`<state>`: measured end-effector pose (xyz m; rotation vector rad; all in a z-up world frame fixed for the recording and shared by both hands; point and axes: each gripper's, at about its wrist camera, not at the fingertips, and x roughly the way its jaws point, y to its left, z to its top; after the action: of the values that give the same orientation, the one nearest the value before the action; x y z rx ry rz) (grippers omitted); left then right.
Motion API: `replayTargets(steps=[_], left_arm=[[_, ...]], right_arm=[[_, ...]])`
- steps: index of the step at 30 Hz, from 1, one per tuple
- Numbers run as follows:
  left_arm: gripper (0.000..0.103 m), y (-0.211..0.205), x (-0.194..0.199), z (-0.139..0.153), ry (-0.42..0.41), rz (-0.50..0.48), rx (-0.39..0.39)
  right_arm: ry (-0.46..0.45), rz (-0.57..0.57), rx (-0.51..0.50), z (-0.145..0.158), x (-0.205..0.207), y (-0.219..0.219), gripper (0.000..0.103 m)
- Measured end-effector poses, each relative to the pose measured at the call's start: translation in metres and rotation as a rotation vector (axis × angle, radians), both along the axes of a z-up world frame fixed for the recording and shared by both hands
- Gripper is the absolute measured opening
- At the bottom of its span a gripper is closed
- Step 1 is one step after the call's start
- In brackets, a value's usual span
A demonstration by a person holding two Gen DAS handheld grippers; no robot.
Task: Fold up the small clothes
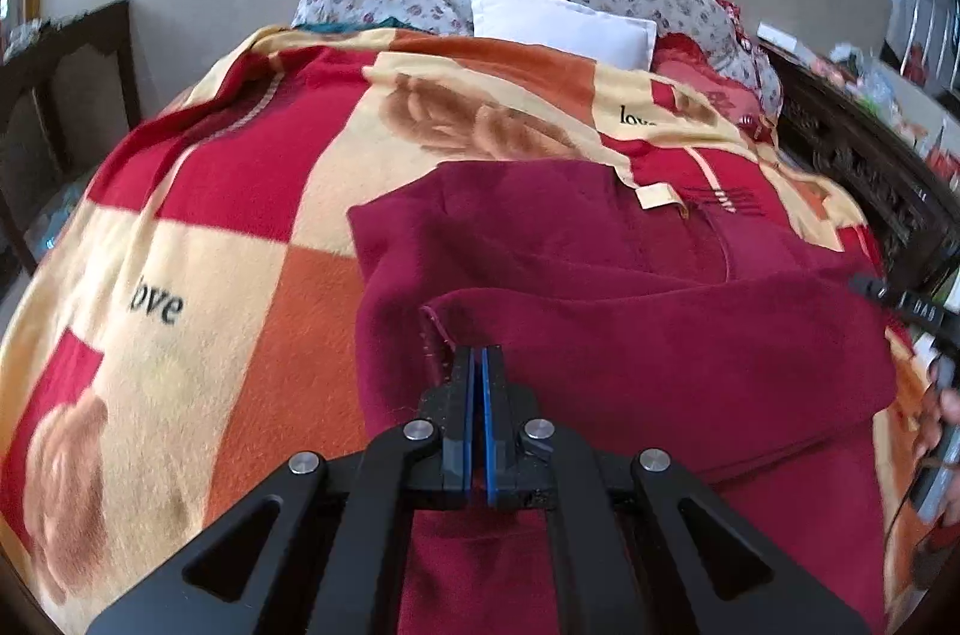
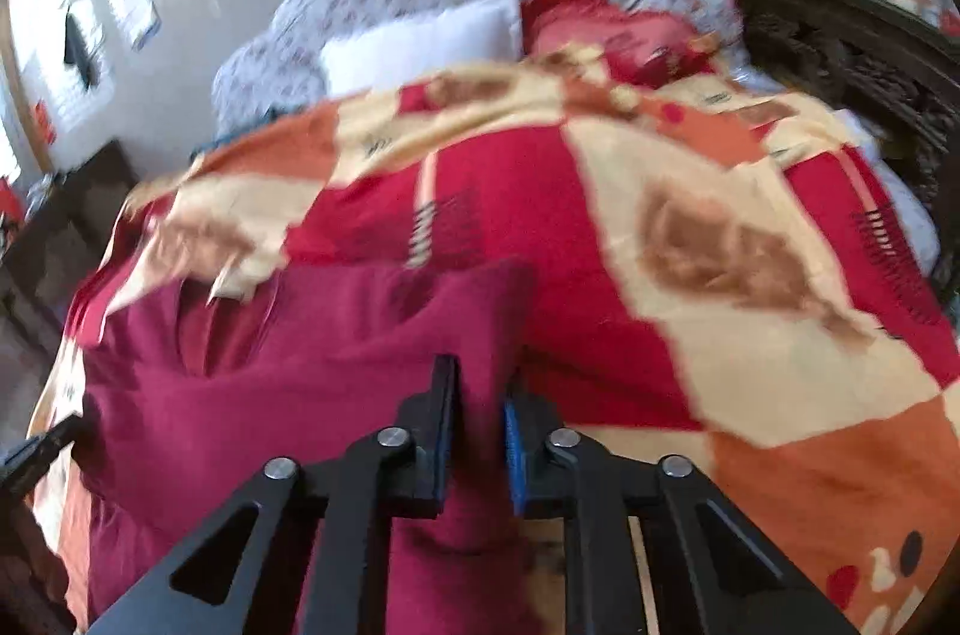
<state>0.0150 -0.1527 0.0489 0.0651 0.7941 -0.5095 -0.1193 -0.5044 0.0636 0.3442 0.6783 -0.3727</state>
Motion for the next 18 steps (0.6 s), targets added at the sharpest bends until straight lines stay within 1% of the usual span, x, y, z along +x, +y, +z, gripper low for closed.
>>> replayTargets(steps=[1, 2, 3, 4, 5, 6, 7, 8, 9, 10, 11, 12, 13, 14, 15, 16, 17, 18], left_arm=[[0.002, -0.005, 0.003, -0.006, 0.004, 0.012, 0.031], [0.002, -0.007, 0.007, -0.011, 0.019, 0.022, 0.045], [0.002, -0.008, 0.011, -0.018, 0.039, 0.034, 0.051], [0.002, -0.007, 0.015, -0.025, 0.057, 0.048, 0.050], [0.003, -0.005, 0.016, -0.027, 0.061, 0.053, 0.046], [0.003, -0.002, 0.016, -0.026, 0.062, 0.052, 0.037], [0.003, 0.002, 0.014, -0.023, 0.062, 0.050, 0.025], [0.003, 0.004, 0.012, -0.021, 0.060, 0.050, 0.019], [0.003, 0.006, 0.011, -0.018, 0.057, 0.050, 0.014], [0.003, 0.008, 0.010, -0.017, 0.055, 0.053, 0.015], [0.003, 0.009, 0.009, -0.016, 0.058, 0.054, 0.021], [0.005, 0.010, 0.008, -0.016, 0.065, 0.056, 0.025], [0.006, 0.012, 0.007, -0.017, 0.074, 0.059, 0.025], [0.008, 0.014, 0.004, -0.016, 0.081, 0.063, 0.019], [0.012, 0.016, 0.001, -0.015, 0.082, 0.065, 0.015], [0.015, 0.019, -0.004, -0.014, 0.082, 0.067, 0.013], [0.027, 0.022, -0.010, -0.012, 0.081, 0.072, 0.017], [0.043, 0.024, -0.015, -0.010, 0.080, 0.079, 0.030]], right_arm=[[0.023, -0.012, 0.016, -0.007, 0.004, -0.007, 0.012], [0.038, -0.006, 0.035, -0.014, 0.009, -0.010, 0.013], [0.034, -0.004, 0.039, -0.020, 0.012, -0.011, 0.016], [0.020, 0.000, 0.035, -0.019, 0.011, -0.010, 0.017], [0.015, -0.001, 0.036, -0.015, 0.007, -0.009, 0.023], [0.013, -0.009, 0.046, -0.010, 0.002, -0.008, 0.041], [0.006, -0.016, 0.065, -0.005, -0.008, -0.007, 0.049], [-0.014, -0.003, 0.082, 0.002, -0.021, -0.001, 0.052], [-0.026, 0.025, 0.083, 0.007, -0.032, 0.007, 0.052], [-0.019, 0.072, 0.068, 0.009, -0.040, 0.020, 0.052], [0.005, 0.116, 0.055, 0.008, -0.043, 0.031, 0.052], [0.047, 0.164, 0.033, 0.002, -0.044, 0.044, 0.051], [0.087, 0.174, -0.005, -0.006, -0.046, 0.053, 0.050], [0.113, 0.155, -0.043, -0.013, -0.046, 0.055, 0.048], [0.161, 0.118, -0.091, -0.025, -0.043, 0.054, 0.046], [0.212, 0.084, -0.113, -0.041, -0.038, 0.047, 0.046], [0.200, 0.088, -0.060, -0.047, -0.039, 0.039, 0.046], [0.177, 0.079, -0.010, -0.048, -0.043, 0.032, 0.046]])
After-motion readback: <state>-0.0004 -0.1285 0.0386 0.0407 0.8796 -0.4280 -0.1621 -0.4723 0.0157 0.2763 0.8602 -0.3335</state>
